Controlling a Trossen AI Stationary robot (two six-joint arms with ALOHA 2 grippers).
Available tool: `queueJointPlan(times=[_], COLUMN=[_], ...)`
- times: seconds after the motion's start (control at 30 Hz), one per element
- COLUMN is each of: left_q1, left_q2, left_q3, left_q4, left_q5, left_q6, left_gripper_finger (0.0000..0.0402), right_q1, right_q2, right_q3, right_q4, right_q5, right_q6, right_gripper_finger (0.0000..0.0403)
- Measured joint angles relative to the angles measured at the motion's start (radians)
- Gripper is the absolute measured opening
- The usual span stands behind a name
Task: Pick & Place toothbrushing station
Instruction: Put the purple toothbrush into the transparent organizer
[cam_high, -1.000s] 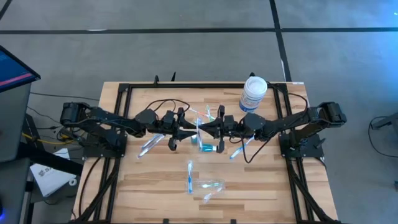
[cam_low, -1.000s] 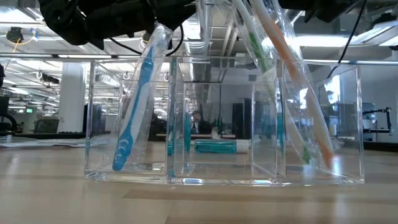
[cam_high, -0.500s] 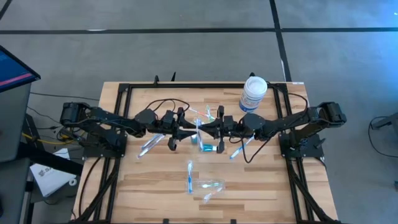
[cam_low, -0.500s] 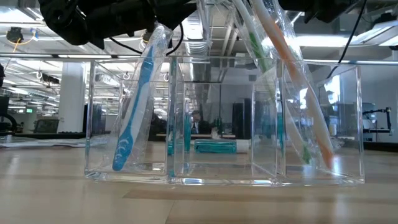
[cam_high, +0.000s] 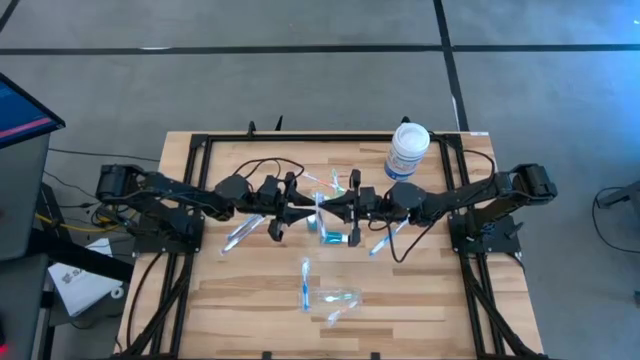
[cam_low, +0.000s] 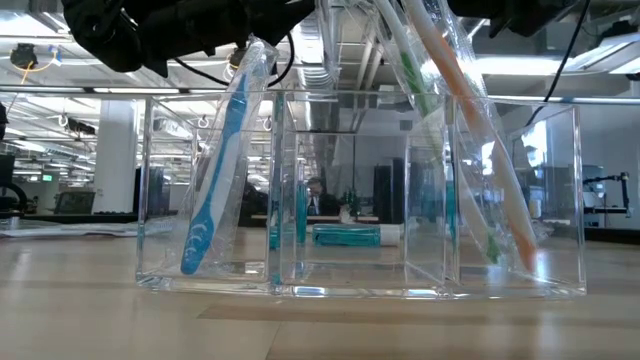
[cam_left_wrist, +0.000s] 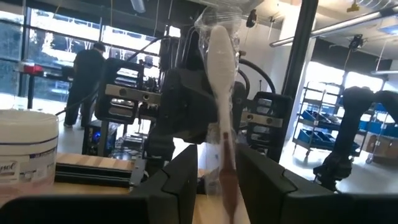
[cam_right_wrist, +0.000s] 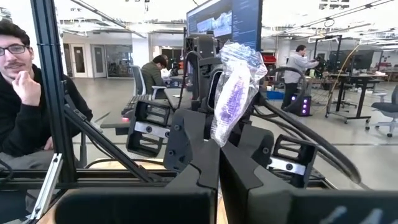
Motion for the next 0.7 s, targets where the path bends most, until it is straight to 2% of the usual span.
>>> queueJointPlan(times=[0.37, 0.7], left_q1=[0.0, 0.0], left_q2=[-0.002, -0.002], left_q3=[0.0, 0.0], left_q4=[0.004, 0.004], left_q5=[0.0, 0.0], left_q6=[-0.005, -0.005], left_gripper_finger=[0.0104, 0.0104], right_q1=[-0.003, 0.006], right_q2=[0.0, 0.007], right_q3=[0.027, 0.077], right_q4=[-0.001, -0.089], right_q5=[0.0, 0.0], right_q6=[-0.005, -0.035], right_gripper_finger=[0.0, 0.0])
